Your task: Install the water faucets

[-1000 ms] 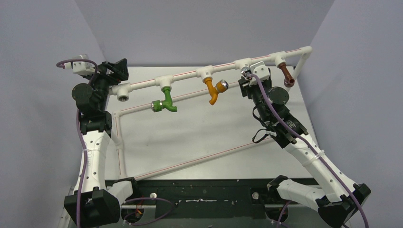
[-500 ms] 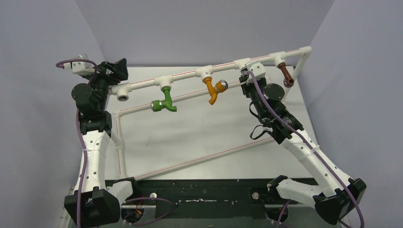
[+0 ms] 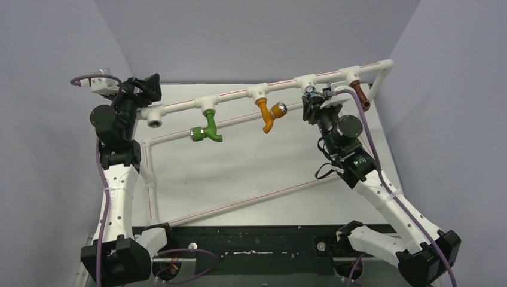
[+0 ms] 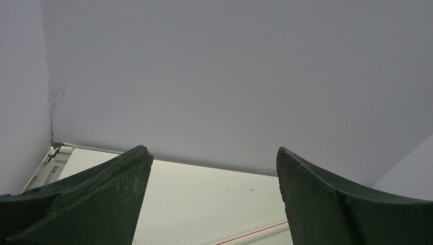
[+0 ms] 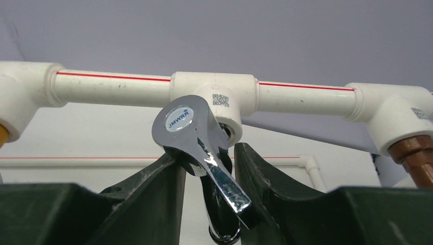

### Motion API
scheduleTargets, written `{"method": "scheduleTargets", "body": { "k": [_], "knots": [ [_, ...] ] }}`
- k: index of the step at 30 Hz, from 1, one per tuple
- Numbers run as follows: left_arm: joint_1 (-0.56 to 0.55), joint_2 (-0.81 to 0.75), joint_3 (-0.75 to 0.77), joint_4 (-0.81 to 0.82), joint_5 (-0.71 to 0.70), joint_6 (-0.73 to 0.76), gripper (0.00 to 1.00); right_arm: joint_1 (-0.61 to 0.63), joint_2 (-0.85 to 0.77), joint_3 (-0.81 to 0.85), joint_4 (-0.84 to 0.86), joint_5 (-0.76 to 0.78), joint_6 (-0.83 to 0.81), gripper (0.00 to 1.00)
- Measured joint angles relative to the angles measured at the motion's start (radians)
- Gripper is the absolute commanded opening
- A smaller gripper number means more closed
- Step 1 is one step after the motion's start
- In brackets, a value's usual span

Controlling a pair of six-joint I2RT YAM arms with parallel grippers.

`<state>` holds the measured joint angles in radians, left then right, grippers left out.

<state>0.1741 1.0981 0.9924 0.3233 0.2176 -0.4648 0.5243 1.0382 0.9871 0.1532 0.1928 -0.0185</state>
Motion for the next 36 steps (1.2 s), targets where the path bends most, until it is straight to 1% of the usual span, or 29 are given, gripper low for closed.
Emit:
{"method": "scheduleTargets", "body": {
  "k": [6, 10, 14, 17, 20, 21, 22, 24, 26, 28, 31, 32, 36],
  "knots": [
    [0.004, 0.000, 0.000, 0.002, 0.002, 0.000, 0.90, -0.010, -0.027, -0.065, 0.098, 0.002, 0.143, 0.00],
    [0.006, 0.000, 0.000, 0.003, 0.001, -0.001, 0.90, -0.014, -0.040, -0.097, 0.132, 0.027, 0.296, 0.00],
    [0.005, 0.001, -0.002, 0.010, 0.000, -0.006, 0.90, -0.013, -0.043, -0.109, 0.126, 0.083, 0.480, 0.00],
    [0.006, 0.001, -0.004, 0.015, 0.000, -0.006, 0.90, -0.013, -0.043, -0.109, 0.114, 0.094, 0.541, 0.00],
    [0.006, 0.001, -0.005, 0.019, 0.000, -0.007, 0.90, -0.013, -0.043, -0.109, 0.106, 0.097, 0.562, 0.00],
    [0.006, 0.001, -0.005, 0.019, 0.000, -0.007, 0.90, -0.013, -0.043, -0.109, 0.105, 0.096, 0.562, 0.05],
    [0.006, 0.001, -0.006, 0.019, 0.000, -0.007, 0.90, -0.013, -0.043, -0.109, 0.103, 0.095, 0.559, 0.12],
    [0.006, 0.001, -0.006, 0.020, 0.000, -0.007, 0.90, -0.013, -0.045, -0.109, 0.100, 0.092, 0.549, 0.28],
    [0.006, 0.001, -0.006, 0.019, 0.000, -0.008, 0.90, -0.013, -0.048, -0.109, 0.095, 0.086, 0.532, 0.47],
    [0.006, 0.001, -0.006, 0.019, 0.002, -0.008, 0.90, -0.014, -0.054, -0.108, 0.083, 0.083, 0.511, 0.60],
    [0.006, 0.001, -0.006, 0.019, 0.003, -0.009, 0.90, -0.021, -0.067, -0.096, 0.052, 0.084, 0.472, 0.70],
    [0.006, 0.001, -0.006, 0.019, 0.003, -0.010, 0.90, -0.022, -0.085, -0.074, 0.006, 0.082, 0.435, 0.76],
    [0.006, 0.000, -0.006, 0.019, 0.004, -0.010, 0.90, -0.022, -0.115, -0.053, -0.056, 0.076, 0.388, 0.86]
  ]
}}
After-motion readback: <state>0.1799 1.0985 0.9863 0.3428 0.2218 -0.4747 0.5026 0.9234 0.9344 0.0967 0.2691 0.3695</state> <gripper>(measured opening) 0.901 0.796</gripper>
